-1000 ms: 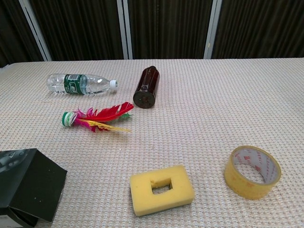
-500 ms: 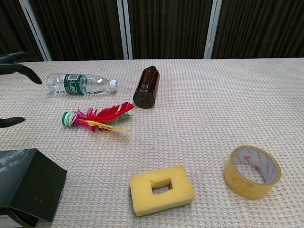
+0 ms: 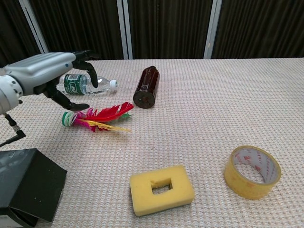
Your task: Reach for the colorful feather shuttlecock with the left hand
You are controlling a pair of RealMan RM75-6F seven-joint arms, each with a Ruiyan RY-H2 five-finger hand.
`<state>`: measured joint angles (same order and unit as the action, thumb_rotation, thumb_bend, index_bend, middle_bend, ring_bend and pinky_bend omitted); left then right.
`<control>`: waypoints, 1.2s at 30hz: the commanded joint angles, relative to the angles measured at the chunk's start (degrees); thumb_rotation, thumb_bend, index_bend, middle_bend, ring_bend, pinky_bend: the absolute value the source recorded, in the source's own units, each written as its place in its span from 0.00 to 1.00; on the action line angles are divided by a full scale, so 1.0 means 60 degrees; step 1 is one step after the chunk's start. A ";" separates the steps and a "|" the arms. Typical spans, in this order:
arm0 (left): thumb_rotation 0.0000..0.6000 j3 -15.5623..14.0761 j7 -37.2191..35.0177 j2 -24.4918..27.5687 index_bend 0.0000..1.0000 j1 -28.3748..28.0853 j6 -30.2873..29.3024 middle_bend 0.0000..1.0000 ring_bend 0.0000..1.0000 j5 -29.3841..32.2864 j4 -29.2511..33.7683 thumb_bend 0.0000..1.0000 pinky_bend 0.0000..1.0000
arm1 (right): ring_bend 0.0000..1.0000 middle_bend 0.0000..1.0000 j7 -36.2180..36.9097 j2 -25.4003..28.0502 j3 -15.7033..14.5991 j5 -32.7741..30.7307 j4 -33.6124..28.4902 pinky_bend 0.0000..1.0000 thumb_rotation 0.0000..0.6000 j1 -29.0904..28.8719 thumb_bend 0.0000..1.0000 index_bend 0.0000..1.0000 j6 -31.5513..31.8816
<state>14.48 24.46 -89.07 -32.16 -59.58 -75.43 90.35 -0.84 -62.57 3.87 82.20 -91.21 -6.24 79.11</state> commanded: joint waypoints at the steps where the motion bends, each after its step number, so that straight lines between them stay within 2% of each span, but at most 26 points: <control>1: 1.00 0.0161 0.0328 -0.0425 0.39 -0.0478 0.0468 0.00 0.00 0.0585 -0.0500 0.24 0.00 | 0.00 0.00 0.0040 0.0017 0.0033 -0.0038 0.0022 0.00 1.00 0.0016 0.15 0.00 0.0035; 9: 1.00 0.0115 0.0135 -0.1583 0.39 -0.1092 0.0664 0.00 0.00 0.1060 -0.2211 0.25 0.00 | 0.00 0.00 0.0182 0.0043 0.0038 -0.0201 0.0140 0.00 1.00 -0.0048 0.15 0.00 -0.0202; 18: 1.00 -0.0050 -0.0348 -0.2642 0.37 -0.1665 0.0853 0.00 0.00 0.0953 -0.3688 0.26 0.00 | 0.00 0.00 0.0352 0.0090 0.0033 -0.0275 0.0188 0.00 1.00 -0.0123 0.15 0.00 -0.0412; 22: 1.00 0.0039 -0.0645 -0.3120 0.37 -0.2063 0.1335 0.00 0.00 0.1135 -0.4471 0.25 0.00 | 0.00 0.00 0.0378 0.0078 0.0059 -0.0336 0.0237 0.00 1.00 -0.0160 0.15 0.00 -0.0475; 30: 1.00 0.0023 -0.1097 -0.3648 0.40 -0.2394 0.1513 0.00 0.00 0.1119 -0.5634 0.28 0.00 | 0.00 0.00 0.0328 0.0043 0.0074 -0.0476 0.0299 0.00 1.00 -0.0213 0.15 0.00 -0.0616; 33: 1.00 -0.0006 -0.1346 -0.3789 0.50 -0.2425 0.1413 0.00 0.00 0.1026 -0.5922 0.34 0.00 | 0.00 0.00 0.0273 0.0021 0.0081 -0.0501 0.0309 0.00 1.00 -0.0228 0.15 0.00 -0.0628; 36: 1.00 -0.0134 -0.1710 -0.3795 0.66 -0.2341 0.1119 0.00 0.00 0.0751 -0.6009 0.43 0.00 | 0.00 0.00 0.0223 -0.0019 0.0093 -0.0576 0.0341 0.00 1.00 -0.0254 0.15 0.00 -0.0690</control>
<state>14.09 15.13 -111.68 -46.39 -52.04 -70.13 54.65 0.55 -62.64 4.41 78.81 -89.21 -7.72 75.02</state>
